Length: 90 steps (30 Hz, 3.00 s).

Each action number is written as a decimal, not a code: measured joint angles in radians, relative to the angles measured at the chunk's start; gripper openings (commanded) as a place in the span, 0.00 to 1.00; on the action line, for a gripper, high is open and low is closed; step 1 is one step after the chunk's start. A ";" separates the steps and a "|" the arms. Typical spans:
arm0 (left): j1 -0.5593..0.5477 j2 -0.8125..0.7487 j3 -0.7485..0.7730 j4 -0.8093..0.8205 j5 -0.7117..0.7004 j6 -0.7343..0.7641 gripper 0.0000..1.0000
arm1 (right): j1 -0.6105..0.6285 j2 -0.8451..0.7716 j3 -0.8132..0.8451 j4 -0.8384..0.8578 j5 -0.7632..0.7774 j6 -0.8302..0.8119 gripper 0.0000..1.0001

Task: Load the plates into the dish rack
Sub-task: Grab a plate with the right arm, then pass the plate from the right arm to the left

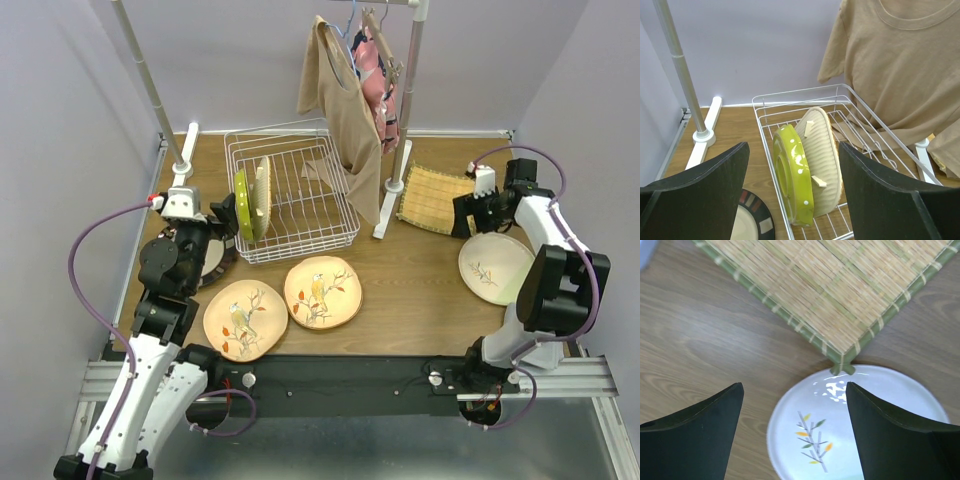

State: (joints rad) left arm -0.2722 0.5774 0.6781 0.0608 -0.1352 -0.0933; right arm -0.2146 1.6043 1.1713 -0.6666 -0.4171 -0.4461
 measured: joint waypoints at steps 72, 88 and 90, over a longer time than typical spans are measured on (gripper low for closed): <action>0.010 0.109 0.000 0.098 0.289 -0.181 0.81 | 0.276 -0.151 -0.295 0.492 0.492 -0.785 0.01; -0.055 0.278 0.000 0.239 0.585 -0.613 0.81 | 0.276 -0.330 -0.338 0.374 0.399 -0.756 0.01; -0.104 0.300 0.000 0.247 0.587 -0.649 0.81 | 0.276 -0.343 -0.337 0.355 0.385 -0.757 0.00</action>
State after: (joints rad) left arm -0.3759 0.8776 0.6781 0.3077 0.4515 -0.7418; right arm 0.0616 1.2617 0.8341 -0.3115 -0.0319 -1.2030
